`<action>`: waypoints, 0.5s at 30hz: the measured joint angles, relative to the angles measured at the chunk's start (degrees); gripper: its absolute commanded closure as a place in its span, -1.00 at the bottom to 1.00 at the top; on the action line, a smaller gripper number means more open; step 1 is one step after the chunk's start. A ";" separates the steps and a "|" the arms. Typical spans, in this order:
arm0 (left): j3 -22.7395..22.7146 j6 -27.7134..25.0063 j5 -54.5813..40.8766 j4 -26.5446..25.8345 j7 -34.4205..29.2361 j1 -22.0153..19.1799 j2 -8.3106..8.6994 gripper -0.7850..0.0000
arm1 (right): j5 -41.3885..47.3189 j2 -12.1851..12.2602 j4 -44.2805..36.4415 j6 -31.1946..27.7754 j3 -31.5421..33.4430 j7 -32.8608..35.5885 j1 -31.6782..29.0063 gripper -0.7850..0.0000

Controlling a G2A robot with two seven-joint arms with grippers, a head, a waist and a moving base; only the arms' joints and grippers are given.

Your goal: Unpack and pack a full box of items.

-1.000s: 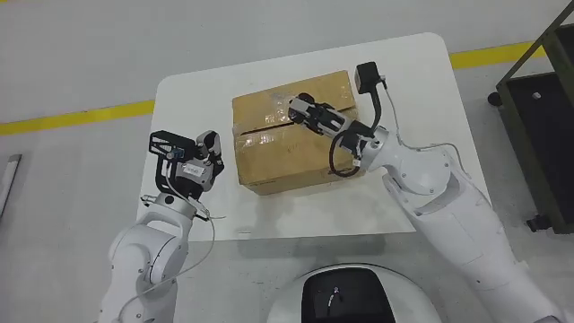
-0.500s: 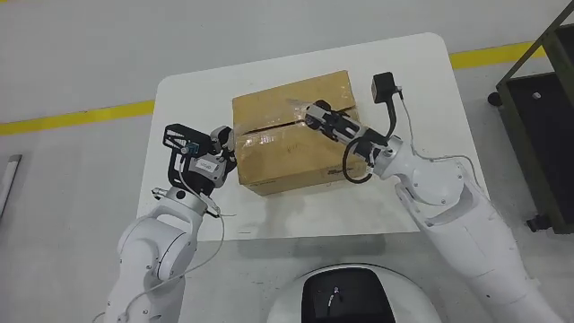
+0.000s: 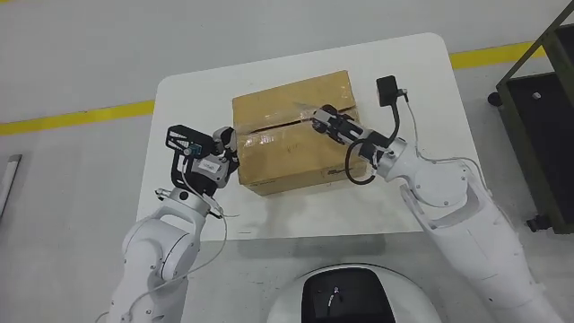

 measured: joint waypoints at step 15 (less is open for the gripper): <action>10.93 5.42 5.93 6.73 -4.01 -9.50 -1.58 1.00 | -1.20 0.90 -3.18 4.11 2.98 2.27 -2.85 1.00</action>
